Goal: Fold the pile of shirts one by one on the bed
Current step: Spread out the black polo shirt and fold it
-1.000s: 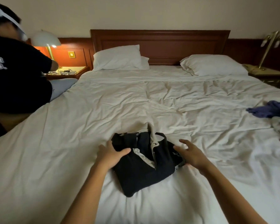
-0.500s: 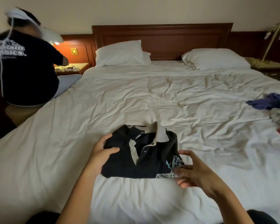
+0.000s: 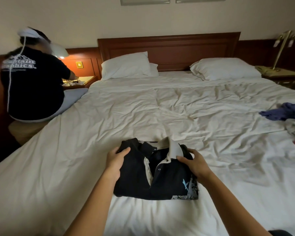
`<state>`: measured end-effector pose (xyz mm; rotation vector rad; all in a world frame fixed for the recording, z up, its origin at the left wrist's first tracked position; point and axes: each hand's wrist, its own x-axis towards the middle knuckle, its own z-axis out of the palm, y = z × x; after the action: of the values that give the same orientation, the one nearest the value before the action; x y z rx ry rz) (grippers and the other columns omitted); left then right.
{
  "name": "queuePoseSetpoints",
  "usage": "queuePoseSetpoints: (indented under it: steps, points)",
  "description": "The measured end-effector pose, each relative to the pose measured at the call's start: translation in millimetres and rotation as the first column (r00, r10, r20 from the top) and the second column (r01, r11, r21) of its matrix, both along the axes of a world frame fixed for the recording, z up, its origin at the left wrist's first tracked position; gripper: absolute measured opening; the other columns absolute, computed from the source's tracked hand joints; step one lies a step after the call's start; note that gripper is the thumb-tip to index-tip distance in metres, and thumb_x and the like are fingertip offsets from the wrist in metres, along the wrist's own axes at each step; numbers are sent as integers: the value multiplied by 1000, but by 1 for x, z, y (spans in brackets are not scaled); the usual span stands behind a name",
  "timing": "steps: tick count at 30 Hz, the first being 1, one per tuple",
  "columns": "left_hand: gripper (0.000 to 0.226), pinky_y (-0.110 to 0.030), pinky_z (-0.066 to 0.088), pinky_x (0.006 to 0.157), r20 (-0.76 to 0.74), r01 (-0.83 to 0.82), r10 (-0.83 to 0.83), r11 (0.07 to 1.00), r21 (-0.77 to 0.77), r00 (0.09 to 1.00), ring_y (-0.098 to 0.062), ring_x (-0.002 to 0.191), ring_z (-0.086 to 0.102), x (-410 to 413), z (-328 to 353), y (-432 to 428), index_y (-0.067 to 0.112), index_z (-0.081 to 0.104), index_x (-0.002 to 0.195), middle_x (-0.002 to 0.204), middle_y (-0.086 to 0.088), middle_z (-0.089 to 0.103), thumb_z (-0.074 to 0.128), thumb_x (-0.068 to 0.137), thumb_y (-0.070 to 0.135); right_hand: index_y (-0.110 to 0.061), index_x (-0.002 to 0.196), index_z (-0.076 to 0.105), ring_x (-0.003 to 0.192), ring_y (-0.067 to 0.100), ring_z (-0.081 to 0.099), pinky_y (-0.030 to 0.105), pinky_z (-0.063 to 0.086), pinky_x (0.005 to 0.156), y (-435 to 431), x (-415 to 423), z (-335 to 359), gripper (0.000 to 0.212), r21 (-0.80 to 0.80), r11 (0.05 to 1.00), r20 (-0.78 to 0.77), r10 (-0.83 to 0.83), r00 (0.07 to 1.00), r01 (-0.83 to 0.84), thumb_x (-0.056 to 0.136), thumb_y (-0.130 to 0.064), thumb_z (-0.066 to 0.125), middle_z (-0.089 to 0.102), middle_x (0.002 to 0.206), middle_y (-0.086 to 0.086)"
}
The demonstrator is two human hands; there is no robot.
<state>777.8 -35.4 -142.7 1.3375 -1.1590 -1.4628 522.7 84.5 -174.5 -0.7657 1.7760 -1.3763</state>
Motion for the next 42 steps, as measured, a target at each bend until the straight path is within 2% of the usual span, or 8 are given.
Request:
queuePoseSetpoints:
  steps: [7, 12, 17, 23, 26, 31, 36, 42]
  points:
    - [21, -46, 55, 91, 480, 225, -199, 974, 3, 855, -36, 99, 67, 6, -23, -15, -1, 67, 104, 106, -18, 70, 67, 92, 17, -28, 130, 54, 92, 16, 69, 24, 54, 72, 35, -15, 2, 58, 112, 993, -216, -4, 976, 29, 79, -39, 80, 66, 112, 6]
    - [38, -44, 49, 91, 733, 298, 103, 869, -396, 673, -28, 110, 52, -32, -4, -23, 18, 50, 118, 123, -6, 49, 63, 90, 39, -21, 137, 53, 128, 30, 46, 42, 41, 106, -6, -17, 18, 50, 56, 992, -619, -58, 783, 117, 92, -42, 59, 47, 138, 13]
    - [93, -36, 46, 78, 868, 441, -204, 897, -19, 453, -29, 113, 60, -89, 0, -37, 12, 43, 136, 127, -7, 61, 50, 77, 83, -23, 156, 19, 149, 33, 11, 48, 17, 118, -49, 6, -3, 60, 380, 924, -730, 329, 599, -45, 103, -48, 31, 19, 162, 12]
    - [32, -32, 44, 74, 949, 528, -228, 845, 81, 220, -28, 99, 63, -102, -19, -51, 20, 57, 94, 106, -4, 66, 53, 88, 50, -27, 159, -2, 152, 29, -11, 45, 4, 122, -48, 16, -46, 69, 379, 925, -833, 324, 448, 36, 100, -60, 13, -9, 166, 5]
    - [21, -29, 49, 67, 854, 462, -333, 878, 126, 400, -21, 81, 66, -95, -14, -59, 17, 56, 101, 87, 0, 62, 52, 90, 34, -27, 159, 0, 152, 28, -12, 45, 4, 122, -50, 12, -49, 70, 377, 926, -836, 330, 439, 22, 100, -61, 12, -11, 166, 1]
    - [26, -33, 56, 71, 75, 250, -281, 926, 283, 957, -25, 82, 66, -63, -5, -62, -1, 55, 114, 96, -12, 63, 46, 89, -5, -31, 158, 3, 153, 24, -9, 43, 4, 122, -48, 9, -49, 68, 352, 936, -822, 310, 478, -1, 99, -63, 12, -6, 166, -2]
    - [25, -37, 52, 73, -281, 135, -18, 906, 402, 959, -29, 78, 58, -35, -4, -57, -3, 56, 85, 85, -18, 58, 33, 89, -12, -34, 158, 5, 153, 22, -7, 41, 4, 122, -45, 9, -47, 66, 336, 942, -810, 296, 506, -13, 99, -63, 13, -2, 167, -1]
    - [31, -19, 32, 35, -2, 144, -151, 943, 301, 989, -11, 48, 46, -37, -16, -49, 10, 63, 100, 72, -4, 56, 63, 94, 40, -36, 157, 8, 153, 21, -1, 41, 6, 121, -43, 11, -43, 63, 322, 947, -802, 276, 529, -6, 100, -60, 18, 2, 167, 0]
